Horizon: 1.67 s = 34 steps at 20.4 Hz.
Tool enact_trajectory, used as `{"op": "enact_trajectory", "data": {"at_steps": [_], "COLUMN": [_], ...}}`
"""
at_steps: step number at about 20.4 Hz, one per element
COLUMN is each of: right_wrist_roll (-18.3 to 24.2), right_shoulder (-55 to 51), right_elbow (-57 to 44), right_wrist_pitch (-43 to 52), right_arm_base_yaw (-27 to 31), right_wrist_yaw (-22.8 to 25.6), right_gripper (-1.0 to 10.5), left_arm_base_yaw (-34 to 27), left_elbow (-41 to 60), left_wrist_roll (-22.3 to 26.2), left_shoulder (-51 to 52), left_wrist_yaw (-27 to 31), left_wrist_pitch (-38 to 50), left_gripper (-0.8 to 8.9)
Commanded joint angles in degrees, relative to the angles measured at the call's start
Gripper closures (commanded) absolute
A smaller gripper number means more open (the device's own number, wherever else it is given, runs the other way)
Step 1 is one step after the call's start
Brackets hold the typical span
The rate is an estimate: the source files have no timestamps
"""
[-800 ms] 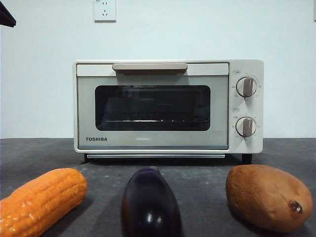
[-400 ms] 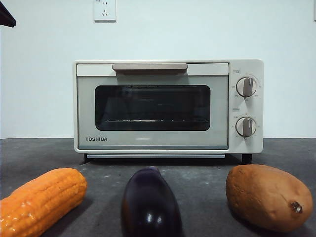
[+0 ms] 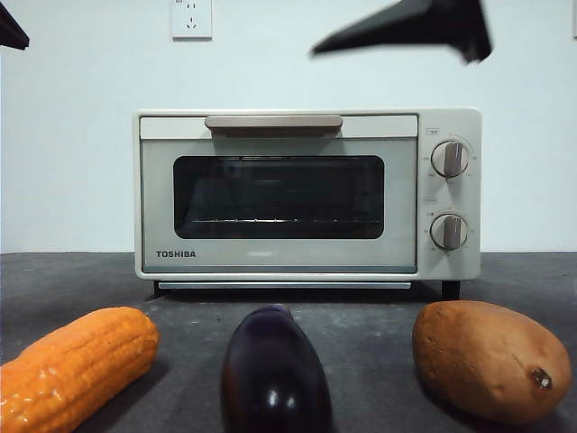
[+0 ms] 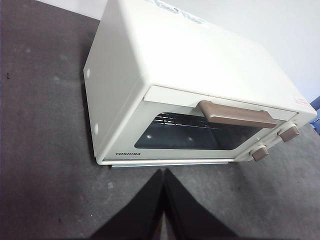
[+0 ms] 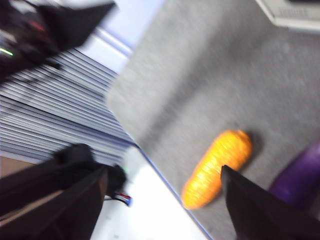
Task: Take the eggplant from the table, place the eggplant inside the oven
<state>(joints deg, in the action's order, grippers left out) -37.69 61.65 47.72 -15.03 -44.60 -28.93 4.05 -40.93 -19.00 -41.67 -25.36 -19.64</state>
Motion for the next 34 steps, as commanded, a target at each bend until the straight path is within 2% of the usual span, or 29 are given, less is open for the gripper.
{"op": "enact_trajectory", "data": {"at_steps": [1, 3, 6, 8, 10, 15, 23, 27, 30, 32, 34], "right_wrist_roll": [1.09, 3.02, 3.83, 3.87, 3.56, 1.64, 1.68, 1.66, 1.68, 3.58, 9.07], "right_shoulder": [4.81, 8.5, 16.13, 20.61, 24.7, 32.37, 39.43, 39.47, 38.6, 36.85, 34.07], "right_elbow": [2.95, 5.68, 11.91, 14.69, 16.09, 16.15, 16.15, 16.15, 16.74, 18.8, 22.71], "right_wrist_pitch": [-3.15, -8.39, -19.47, -21.99, -21.94, -20.24, -16.37, -16.37, -16.83, -18.38, -24.83], "right_arm_base_yaw": [-4.0, -6.14, -9.25, -10.16, -10.56, -10.88, -11.17, -11.17, -11.15, -11.17, -11.17], "right_wrist_yaw": [5.49, 10.34, 22.82, 26.21, 27.34, 27.47, 25.73, 25.77, 21.51, 18.78, 17.81], "right_gripper": [5.8, 5.8, 5.8, 5.8, 5.8, 5.8, 5.9, 7.1, 8.1, 8.1, 8.1], "left_arm_base_yaw": [0.2, 0.2, 0.2, 0.2, 0.2, 0.2, 0.2, 0.2, 0.2, 0.22, 0.35], "left_elbow": [-0.92, -0.92, -0.92, -0.92, -0.92, -0.92, -0.92, -0.92, -0.92, -0.92, -0.92], "left_wrist_roll": [0.59, 0.57, 0.57, 0.57, 0.57, 0.57, 0.57, 0.57, 0.57, 0.57, 0.61], "left_shoulder": [-0.42, -0.42, -0.42, -0.42, -0.42, -0.42, -0.63, -0.63, -0.63, -0.63, -0.7], "left_wrist_yaw": [-0.13, -0.13, -0.13, -0.13, -0.15, -0.15, -0.13, -0.13, -0.13, -0.15, -0.17], "left_wrist_pitch": [0.37, 0.37, 0.35, 0.33, 0.31, -0.15, -0.13, -0.2, -0.2, -0.2, -0.2], "left_gripper": [8.09, 8.09, 8.09, 8.09, 8.09, 8.09, 8.09, 8.09, 8.09, 8.09, 8.09]}}
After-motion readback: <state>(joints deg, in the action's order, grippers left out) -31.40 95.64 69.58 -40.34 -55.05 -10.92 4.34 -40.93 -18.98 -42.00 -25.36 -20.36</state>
